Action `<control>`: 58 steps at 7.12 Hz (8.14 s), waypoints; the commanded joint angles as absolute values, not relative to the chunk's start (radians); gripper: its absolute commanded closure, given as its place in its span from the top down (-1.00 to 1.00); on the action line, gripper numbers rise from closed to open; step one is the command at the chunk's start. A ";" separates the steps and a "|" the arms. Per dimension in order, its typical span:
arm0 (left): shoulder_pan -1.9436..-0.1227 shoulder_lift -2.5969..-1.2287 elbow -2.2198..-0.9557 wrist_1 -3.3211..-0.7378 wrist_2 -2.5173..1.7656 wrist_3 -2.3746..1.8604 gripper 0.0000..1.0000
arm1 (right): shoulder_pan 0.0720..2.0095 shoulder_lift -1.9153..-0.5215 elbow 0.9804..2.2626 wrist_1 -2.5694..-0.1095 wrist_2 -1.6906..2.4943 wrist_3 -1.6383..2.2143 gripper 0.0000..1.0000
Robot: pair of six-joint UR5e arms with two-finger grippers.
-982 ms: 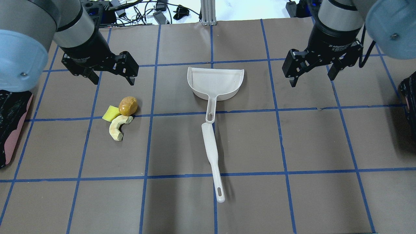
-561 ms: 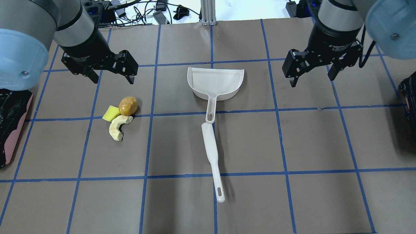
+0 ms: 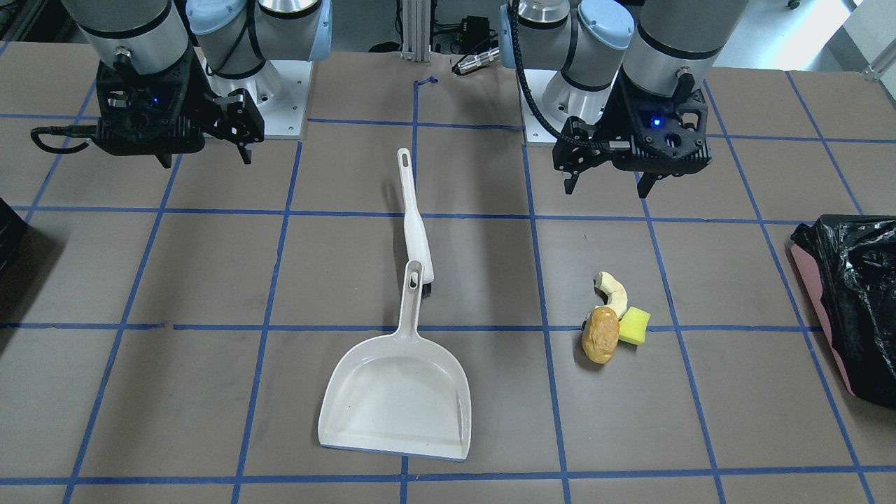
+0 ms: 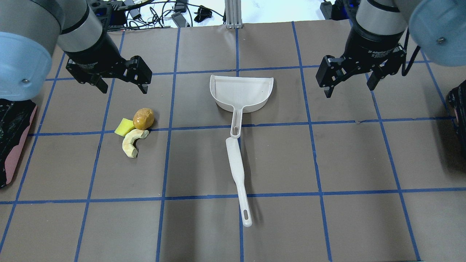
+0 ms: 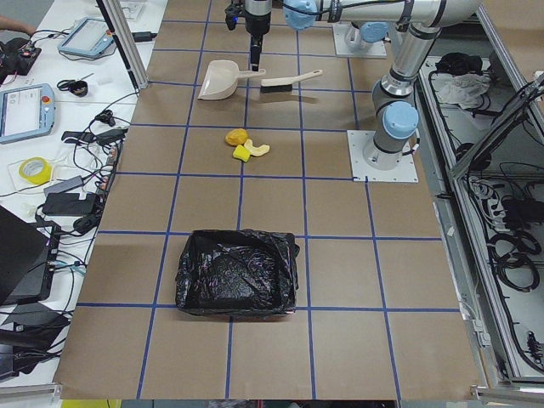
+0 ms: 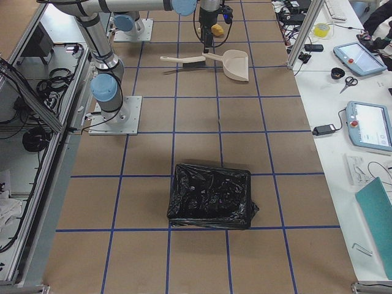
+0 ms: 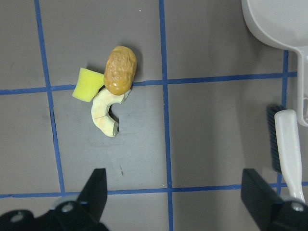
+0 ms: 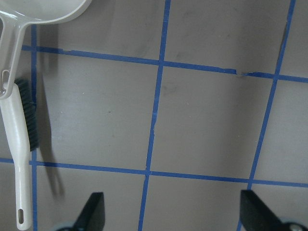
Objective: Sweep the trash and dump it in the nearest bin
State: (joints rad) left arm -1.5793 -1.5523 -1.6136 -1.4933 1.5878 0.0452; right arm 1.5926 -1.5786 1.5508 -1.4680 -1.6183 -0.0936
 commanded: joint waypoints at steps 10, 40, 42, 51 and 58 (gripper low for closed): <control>-1.546 -1.817 -1.378 -1.417 1.568 0.026 1.00 | 1.698 -1.589 1.680 -1.445 -1.574 -0.010 1.00; -1.495 -1.973 -1.279 -1.510 1.537 0.493 -1.00 | 2.112 -1.390 1.991 -2.023 -1.523 0.391 -1.00; -1.312 -1.936 -1.282 -1.590 1.636 0.853 -1.00 | 2.097 -1.375 1.895 -1.932 -1.525 0.388 -1.00; -0.988 -2.017 -1.569 -1.080 1.856 1.985 -1.00 | 2.063 -1.057 1.398 -1.773 -1.481 0.371 -1.00; -1.014 -2.054 -1.615 -1.069 1.910 2.194 -1.00 | 2.192 -0.815 1.041 -1.652 -1.347 0.643 -1.00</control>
